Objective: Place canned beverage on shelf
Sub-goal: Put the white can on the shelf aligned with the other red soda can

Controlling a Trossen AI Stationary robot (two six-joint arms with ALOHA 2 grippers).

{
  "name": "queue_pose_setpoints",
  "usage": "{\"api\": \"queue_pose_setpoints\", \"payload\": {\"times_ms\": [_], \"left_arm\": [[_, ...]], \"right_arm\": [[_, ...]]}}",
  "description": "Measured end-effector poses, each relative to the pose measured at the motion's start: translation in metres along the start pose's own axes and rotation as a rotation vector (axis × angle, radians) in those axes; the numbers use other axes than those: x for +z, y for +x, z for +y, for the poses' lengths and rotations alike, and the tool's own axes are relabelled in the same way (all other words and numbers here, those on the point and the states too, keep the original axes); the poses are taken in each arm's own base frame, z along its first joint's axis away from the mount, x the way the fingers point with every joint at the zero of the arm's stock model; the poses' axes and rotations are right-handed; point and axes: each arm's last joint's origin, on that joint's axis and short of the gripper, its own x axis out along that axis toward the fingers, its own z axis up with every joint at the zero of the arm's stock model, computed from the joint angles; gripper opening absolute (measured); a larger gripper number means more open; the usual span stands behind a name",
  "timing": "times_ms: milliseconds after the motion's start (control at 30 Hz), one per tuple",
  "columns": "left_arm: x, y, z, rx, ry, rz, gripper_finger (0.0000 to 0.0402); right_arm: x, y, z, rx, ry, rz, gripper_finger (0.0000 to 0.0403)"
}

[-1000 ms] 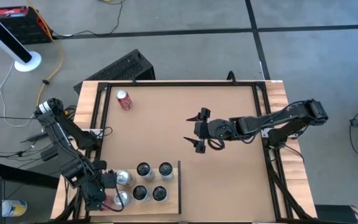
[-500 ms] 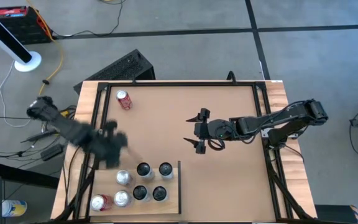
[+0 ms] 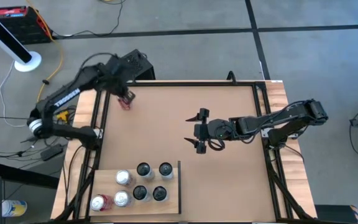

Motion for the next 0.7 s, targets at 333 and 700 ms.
{"api": "queue_pose_setpoints", "payload": {"times_ms": [333,700], "left_arm": [[0.007,0.04,0.047,-0.011,-0.122,0.136,0.0135],[0.018,0.042,0.052,0.098,-0.022,0.131,0.0324]], "right_arm": [[0.001,0.0,-0.001,-0.006,-0.141,-0.013,0.0382],[-0.001,0.005,-0.013,0.004,-0.123,-0.012,0.0382]]}}
